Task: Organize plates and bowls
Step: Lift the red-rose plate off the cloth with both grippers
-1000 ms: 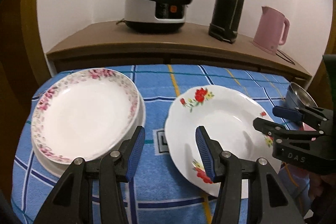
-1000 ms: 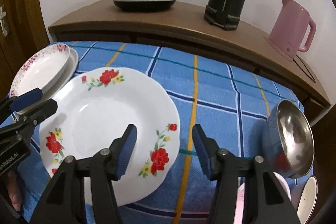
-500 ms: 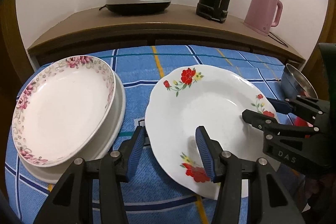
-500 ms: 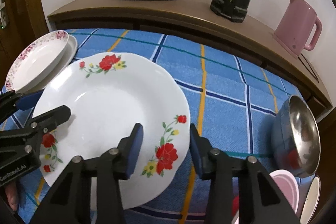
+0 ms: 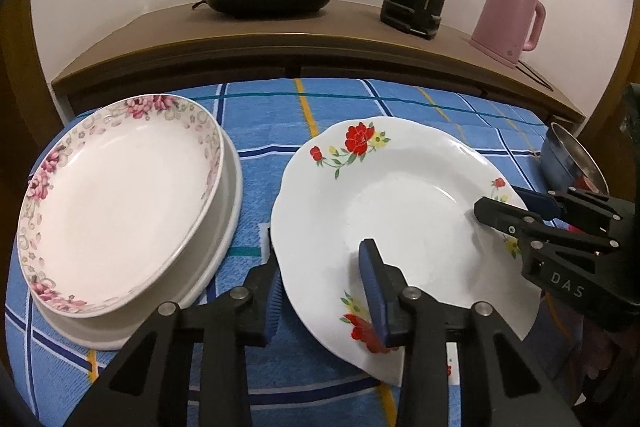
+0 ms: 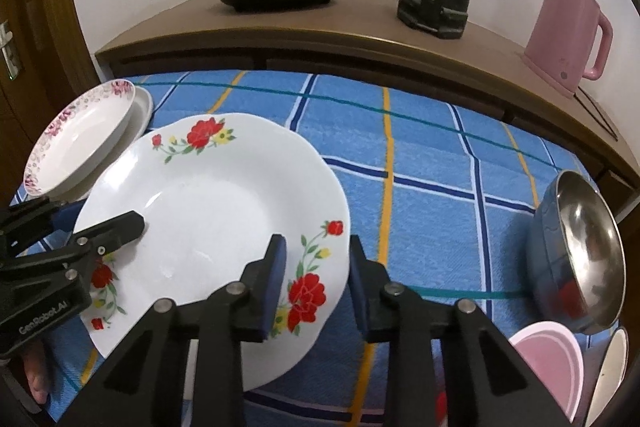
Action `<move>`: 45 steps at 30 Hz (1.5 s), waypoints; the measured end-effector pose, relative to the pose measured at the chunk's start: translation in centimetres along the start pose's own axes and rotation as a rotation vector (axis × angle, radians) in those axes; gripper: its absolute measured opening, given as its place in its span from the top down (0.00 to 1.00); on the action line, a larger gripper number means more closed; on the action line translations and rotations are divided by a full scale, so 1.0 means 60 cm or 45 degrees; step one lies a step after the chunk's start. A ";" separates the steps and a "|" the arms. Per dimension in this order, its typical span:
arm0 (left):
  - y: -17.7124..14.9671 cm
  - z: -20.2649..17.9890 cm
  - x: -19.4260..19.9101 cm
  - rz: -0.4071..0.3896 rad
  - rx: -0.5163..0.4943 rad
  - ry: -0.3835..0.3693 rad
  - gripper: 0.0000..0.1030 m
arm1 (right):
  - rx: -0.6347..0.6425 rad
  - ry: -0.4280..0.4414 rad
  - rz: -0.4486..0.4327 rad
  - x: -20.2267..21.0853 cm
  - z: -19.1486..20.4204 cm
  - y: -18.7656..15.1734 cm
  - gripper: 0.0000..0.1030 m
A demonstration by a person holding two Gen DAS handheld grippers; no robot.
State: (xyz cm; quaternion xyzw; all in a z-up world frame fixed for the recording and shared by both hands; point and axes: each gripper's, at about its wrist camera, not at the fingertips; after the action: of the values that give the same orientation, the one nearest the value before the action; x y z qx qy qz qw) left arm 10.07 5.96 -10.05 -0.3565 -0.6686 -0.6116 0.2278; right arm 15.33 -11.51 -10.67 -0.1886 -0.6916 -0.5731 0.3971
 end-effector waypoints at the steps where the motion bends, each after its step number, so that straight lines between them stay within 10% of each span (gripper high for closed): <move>1: 0.000 0.001 0.001 -0.005 0.008 -0.002 0.62 | -0.003 0.002 -0.002 0.000 0.000 0.000 0.71; 45: 0.023 0.050 0.099 -0.334 0.115 0.121 0.62 | 0.070 0.160 -0.273 0.070 0.047 0.024 0.75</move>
State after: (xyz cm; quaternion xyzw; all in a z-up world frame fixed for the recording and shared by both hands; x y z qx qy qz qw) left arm 7.70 10.07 -5.20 -0.2260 -0.7248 -0.6215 0.1932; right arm 12.82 -9.27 -6.61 -0.0664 -0.6971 -0.6036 0.3812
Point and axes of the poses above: each gripper's, at about its wrist camera, not at the fingertips, and x roughly against the way its jaws point, z to its left, y to its top, and after that the axes turned 1 degree about -y, right-handed
